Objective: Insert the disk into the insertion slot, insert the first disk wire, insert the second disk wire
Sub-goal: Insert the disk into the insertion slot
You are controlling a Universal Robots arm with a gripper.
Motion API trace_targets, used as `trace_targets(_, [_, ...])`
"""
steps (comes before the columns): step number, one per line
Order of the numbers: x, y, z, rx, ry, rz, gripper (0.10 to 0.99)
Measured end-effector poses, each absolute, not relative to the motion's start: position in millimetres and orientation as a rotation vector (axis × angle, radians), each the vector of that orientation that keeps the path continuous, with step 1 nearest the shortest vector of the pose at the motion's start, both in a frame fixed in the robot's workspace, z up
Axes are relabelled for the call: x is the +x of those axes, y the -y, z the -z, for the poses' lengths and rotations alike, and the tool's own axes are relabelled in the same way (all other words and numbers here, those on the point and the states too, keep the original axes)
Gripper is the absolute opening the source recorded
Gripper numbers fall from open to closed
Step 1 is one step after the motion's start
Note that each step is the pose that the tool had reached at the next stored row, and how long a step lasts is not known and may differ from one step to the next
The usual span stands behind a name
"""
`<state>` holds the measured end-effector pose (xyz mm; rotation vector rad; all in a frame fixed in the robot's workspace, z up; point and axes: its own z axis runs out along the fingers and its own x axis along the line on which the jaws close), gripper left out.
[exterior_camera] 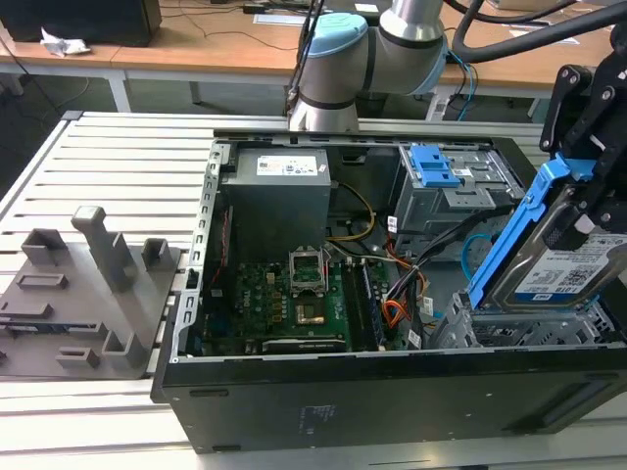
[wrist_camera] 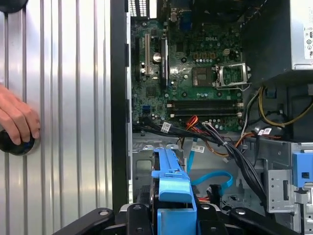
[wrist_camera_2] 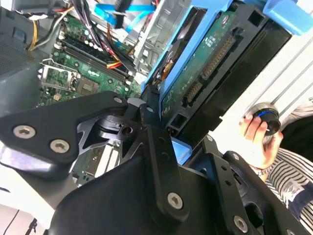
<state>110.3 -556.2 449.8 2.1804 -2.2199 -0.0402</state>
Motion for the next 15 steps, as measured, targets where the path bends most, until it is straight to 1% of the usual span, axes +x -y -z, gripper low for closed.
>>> trace_targets(2, [115,547,-447,2.180,2.220,0.040,0.365])
trace_targets(15, [117,547,-419,2.185,2.214,0.041,0.365])
